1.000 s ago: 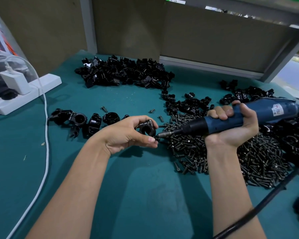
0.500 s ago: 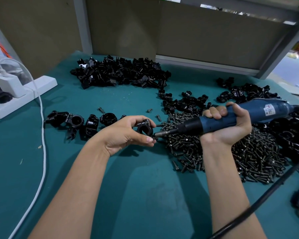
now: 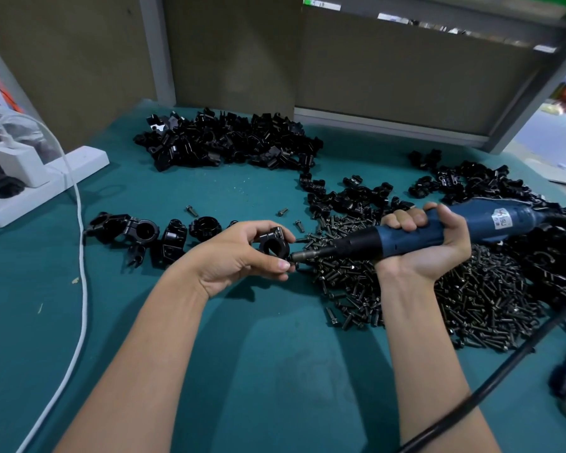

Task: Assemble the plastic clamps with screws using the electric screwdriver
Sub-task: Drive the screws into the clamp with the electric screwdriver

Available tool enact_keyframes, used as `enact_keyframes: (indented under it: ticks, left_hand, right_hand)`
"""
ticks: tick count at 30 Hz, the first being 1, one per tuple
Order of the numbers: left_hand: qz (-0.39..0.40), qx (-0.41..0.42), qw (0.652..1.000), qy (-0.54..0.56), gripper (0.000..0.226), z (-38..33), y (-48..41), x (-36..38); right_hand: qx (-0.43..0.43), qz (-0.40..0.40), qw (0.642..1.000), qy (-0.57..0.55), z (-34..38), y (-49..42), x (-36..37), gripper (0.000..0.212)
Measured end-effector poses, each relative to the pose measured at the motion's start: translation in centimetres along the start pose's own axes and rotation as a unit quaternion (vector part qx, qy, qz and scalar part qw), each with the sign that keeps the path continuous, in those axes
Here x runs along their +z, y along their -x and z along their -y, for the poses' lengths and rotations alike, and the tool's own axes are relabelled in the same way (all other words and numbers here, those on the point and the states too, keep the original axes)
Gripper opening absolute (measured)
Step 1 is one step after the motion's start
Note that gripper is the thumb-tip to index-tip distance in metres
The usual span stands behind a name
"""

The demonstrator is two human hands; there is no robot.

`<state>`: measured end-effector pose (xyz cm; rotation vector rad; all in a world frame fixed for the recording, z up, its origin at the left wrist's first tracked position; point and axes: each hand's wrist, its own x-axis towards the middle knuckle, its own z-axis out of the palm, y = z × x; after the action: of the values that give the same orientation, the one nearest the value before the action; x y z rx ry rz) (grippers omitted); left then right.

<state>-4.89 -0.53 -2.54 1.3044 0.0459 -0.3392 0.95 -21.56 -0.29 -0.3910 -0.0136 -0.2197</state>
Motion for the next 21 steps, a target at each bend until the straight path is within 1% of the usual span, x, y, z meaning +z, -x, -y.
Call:
enact_keyframes:
  ticks: [12,17,21]
  left_hand:
    - [-0.001,-0.006,1.0,-0.017,0.039,0.1,-0.1,-0.1]
    - [-0.006,-0.003,1.0,0.024,0.023,0.2,-0.6,0.1]
    - [-0.027,-0.006,0.999,0.039,0.032,0.5,-1.0,0.1]
  right_hand:
    - [0.004,0.008,1.0,0.007,0.0,0.1,-0.1,0.006]
    - [0.009,0.01,1.0,0.009,-0.2,0.2,-0.2,0.006]
    - [0.009,0.009,1.0,0.008,-0.2,0.2,-0.2,0.006]
